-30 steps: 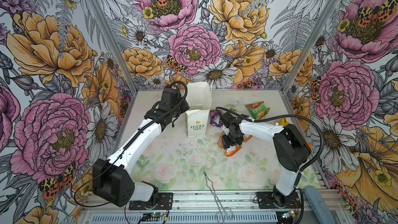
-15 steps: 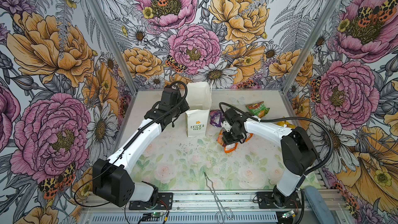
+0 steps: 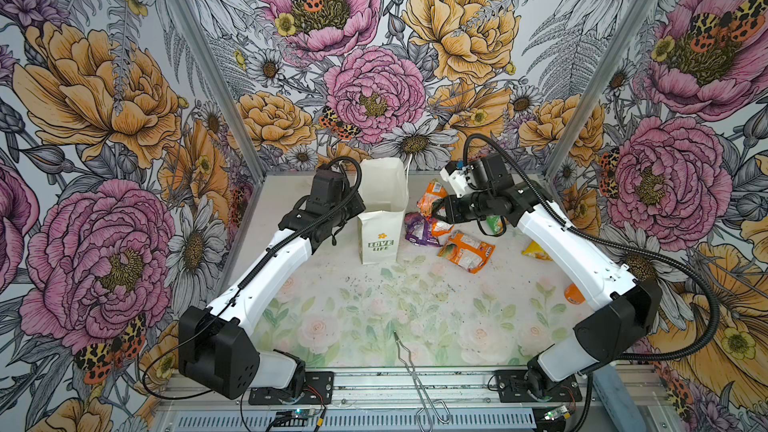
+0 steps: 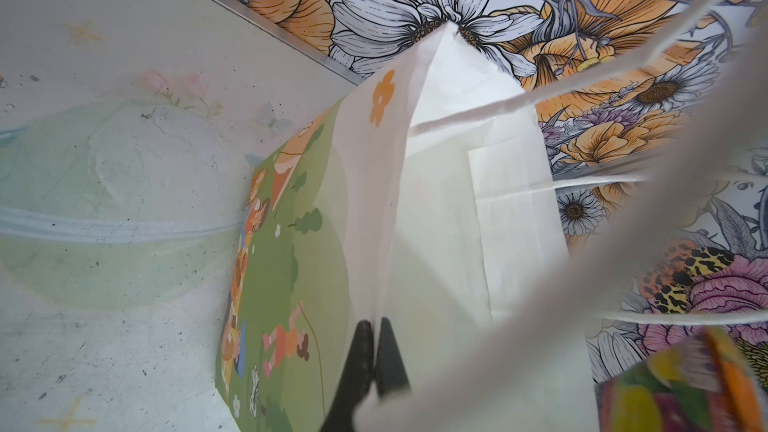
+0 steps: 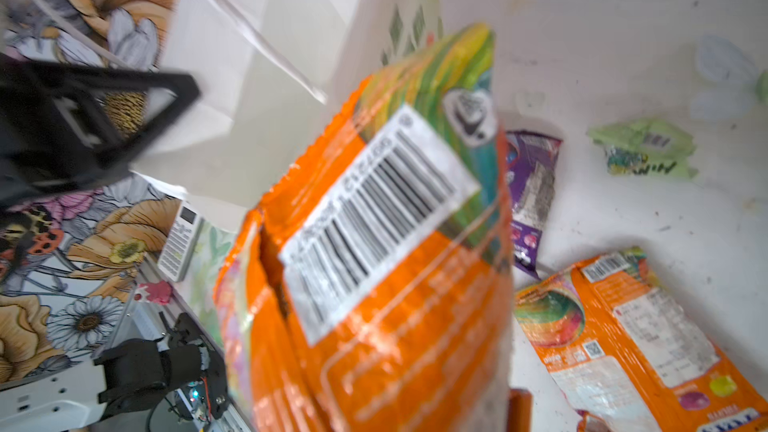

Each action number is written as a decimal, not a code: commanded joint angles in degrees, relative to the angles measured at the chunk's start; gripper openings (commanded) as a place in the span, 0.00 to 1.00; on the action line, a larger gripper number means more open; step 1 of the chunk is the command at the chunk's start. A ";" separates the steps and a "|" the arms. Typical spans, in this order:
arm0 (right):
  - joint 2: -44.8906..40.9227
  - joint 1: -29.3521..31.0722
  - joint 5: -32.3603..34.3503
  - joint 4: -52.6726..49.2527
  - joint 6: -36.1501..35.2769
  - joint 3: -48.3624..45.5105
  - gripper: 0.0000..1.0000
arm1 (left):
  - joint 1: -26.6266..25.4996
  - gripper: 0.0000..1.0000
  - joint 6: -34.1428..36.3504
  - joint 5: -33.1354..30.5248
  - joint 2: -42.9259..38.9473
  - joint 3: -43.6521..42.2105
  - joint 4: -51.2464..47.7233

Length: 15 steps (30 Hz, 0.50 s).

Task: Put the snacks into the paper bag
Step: 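Grasp the orange packet with the right gripper and lift it, then carry the orange packet over the bag with the right gripper and release it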

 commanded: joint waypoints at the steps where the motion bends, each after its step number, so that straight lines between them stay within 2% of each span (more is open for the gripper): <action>1: -0.59 0.21 -4.83 1.25 1.34 7.62 0.08 | 0.56 0.00 0.61 1.39 -1.92 -1.04 1.77; 10: 5.64 2.72 -7.66 7.52 5.38 23.90 0.00 | 0.52 0.00 -0.22 1.69 -2.14 -1.72 3.00; 15: 11.58 6.11 -3.19 7.95 5.88 32.56 0.00 | 0.38 0.00 -0.57 1.68 -2.08 -1.81 3.37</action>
